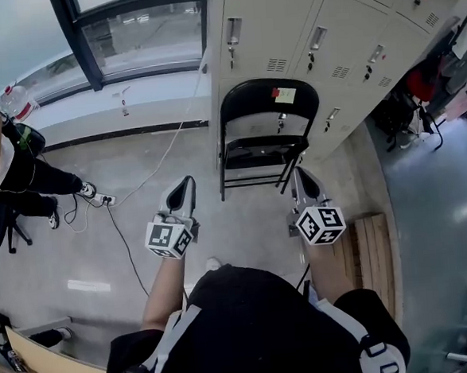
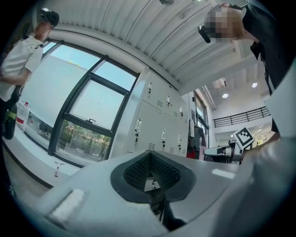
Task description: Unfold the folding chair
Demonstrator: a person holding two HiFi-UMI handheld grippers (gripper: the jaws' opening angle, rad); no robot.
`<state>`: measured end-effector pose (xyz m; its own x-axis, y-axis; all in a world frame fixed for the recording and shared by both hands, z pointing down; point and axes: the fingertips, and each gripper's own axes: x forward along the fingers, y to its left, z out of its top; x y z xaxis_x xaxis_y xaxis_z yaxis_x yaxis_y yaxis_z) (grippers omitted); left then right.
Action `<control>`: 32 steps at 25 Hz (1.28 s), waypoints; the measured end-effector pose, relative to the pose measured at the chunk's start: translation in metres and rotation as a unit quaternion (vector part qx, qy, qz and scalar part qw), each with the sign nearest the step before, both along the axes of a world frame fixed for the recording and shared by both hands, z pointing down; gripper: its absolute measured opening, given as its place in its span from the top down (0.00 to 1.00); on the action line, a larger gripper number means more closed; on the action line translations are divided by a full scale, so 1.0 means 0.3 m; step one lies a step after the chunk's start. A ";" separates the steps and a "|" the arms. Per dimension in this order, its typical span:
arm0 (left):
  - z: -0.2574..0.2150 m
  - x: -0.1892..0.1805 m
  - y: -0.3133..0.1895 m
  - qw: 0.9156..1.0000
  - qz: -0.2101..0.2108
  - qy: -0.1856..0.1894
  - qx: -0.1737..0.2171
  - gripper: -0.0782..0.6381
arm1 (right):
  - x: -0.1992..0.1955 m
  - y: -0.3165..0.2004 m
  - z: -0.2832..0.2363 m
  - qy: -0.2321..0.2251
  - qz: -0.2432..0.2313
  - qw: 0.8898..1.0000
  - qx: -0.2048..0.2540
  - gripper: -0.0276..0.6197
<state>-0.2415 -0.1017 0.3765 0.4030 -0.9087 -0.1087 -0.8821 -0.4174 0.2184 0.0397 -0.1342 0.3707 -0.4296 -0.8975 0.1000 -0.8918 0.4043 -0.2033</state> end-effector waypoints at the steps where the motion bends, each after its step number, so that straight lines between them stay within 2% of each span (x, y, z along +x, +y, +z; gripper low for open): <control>1: -0.003 0.005 -0.018 1.000 0.008 -0.002 0.001 0.89 | 0.002 -0.007 0.000 0.000 0.007 1.000 -0.001 0.95; 6: 0.008 0.018 -0.070 0.999 0.044 -0.009 0.000 0.89 | -0.004 -0.027 0.025 -0.008 0.035 0.999 -0.010 0.95; 16: 0.092 0.014 -0.171 0.997 0.062 -0.017 -0.030 0.89 | -0.012 -0.082 0.139 -0.011 0.055 0.997 -0.050 0.95; 25: 0.108 0.010 -0.331 0.999 0.029 -0.028 -0.032 0.89 | 0.043 -0.345 0.223 -0.003 0.061 0.994 -0.090 0.95; 32: 0.074 0.005 -0.480 0.999 0.007 -0.038 -0.023 0.89 | 0.006 -0.581 0.202 -0.011 0.032 0.996 -0.086 0.95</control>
